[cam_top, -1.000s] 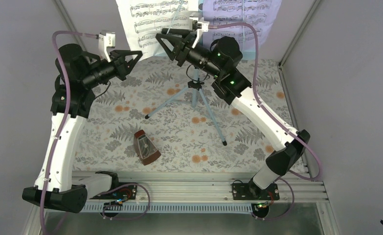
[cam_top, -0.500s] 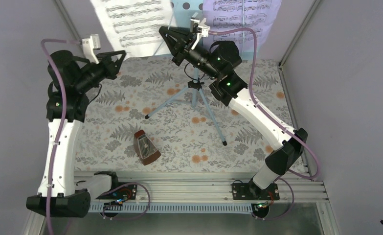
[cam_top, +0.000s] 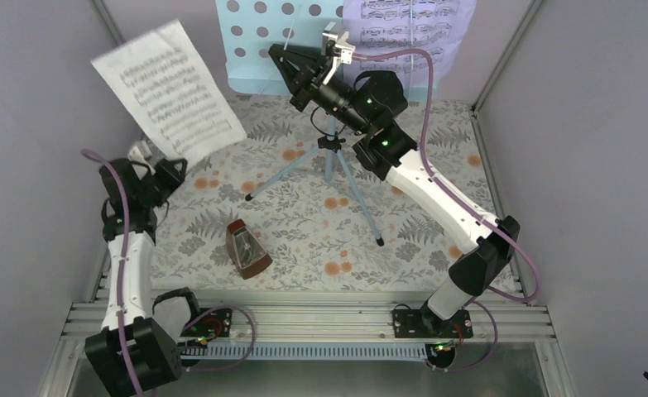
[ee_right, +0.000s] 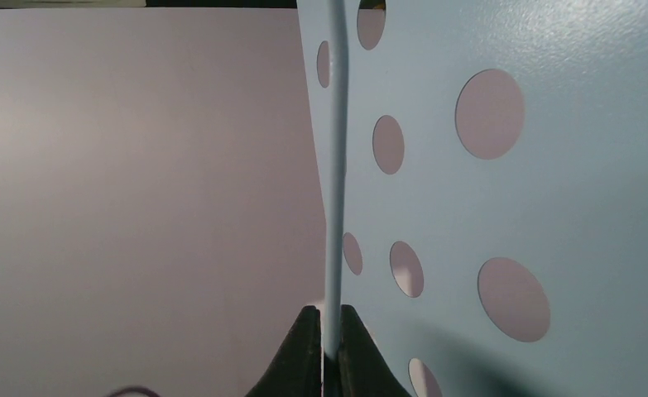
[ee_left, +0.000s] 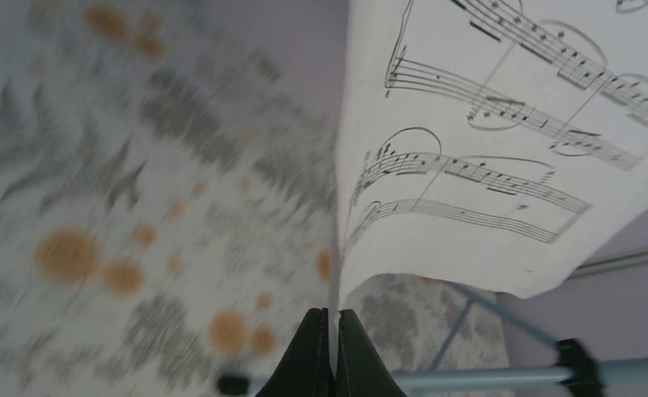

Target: Pack up the instrument practice props

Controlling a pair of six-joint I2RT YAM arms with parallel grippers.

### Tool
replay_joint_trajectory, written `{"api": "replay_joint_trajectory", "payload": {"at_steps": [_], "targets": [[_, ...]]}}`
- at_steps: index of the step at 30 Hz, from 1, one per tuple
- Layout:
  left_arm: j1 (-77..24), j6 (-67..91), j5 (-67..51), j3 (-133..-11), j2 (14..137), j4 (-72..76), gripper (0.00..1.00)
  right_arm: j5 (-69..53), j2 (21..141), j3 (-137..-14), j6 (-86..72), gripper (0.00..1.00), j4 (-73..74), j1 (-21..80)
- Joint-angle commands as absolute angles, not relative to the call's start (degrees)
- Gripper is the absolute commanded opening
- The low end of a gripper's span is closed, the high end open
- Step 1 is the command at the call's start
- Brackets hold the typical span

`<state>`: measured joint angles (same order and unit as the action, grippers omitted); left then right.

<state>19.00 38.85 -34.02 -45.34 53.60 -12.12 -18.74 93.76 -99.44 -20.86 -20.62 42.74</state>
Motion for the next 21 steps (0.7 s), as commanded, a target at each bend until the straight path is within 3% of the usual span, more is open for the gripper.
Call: {"api": "replay_joint_trajectory", "payload": {"at_steps": [1, 7, 9, 11, 13, 14, 16, 18, 21], "targets": [[19.96, 41.54, -32.49, -33.92, 52.36, -8.91, 0.02, -17.31, 93.13, -98.28, -20.96, 0.04, -20.61, 42.89], [20.04, 43.94, -30.11, -23.44, 56.75, -3.06, 0.02, -17.67, 92.05, -96.29, -22.14, 0.04, -21.11, 42.89], [20.05, 43.06, -30.21, -23.04, 59.48, -2.34, 0.02, -17.15, 91.72, -95.65, -22.10, 0.10, -21.10, 42.89], [20.04, 41.92, -30.19, -23.05, 61.75, -2.05, 0.02, -16.33, 91.52, -95.22, -21.91, 0.25, -20.78, 42.89], [20.04, 41.09, -29.73, -22.93, 62.64, -1.56, 0.03, -16.33, 91.14, -94.95, -21.76, 0.53, -20.39, 42.81], [20.10, 40.84, -29.63, -22.59, 62.39, -0.90, 0.10, -16.66, 90.88, -94.85, -21.71, 0.64, -20.23, 42.80], [20.17, 40.46, -29.24, -22.09, 61.32, -0.21, 0.27, -17.05, 89.84, -94.20, -21.63, 0.79, -19.70, 42.85], [20.30, 40.28, -27.87, -21.77, 59.63, -0.45, 0.46, -16.92, 87.81, -92.87, -21.62, 0.87, -19.29, 42.80], [20.68, 40.57, -24.66, -21.62, 57.34, -2.31, 0.84, -16.95, 84.23, -89.37, -21.45, 0.94, -19.25, 42.80]]}}
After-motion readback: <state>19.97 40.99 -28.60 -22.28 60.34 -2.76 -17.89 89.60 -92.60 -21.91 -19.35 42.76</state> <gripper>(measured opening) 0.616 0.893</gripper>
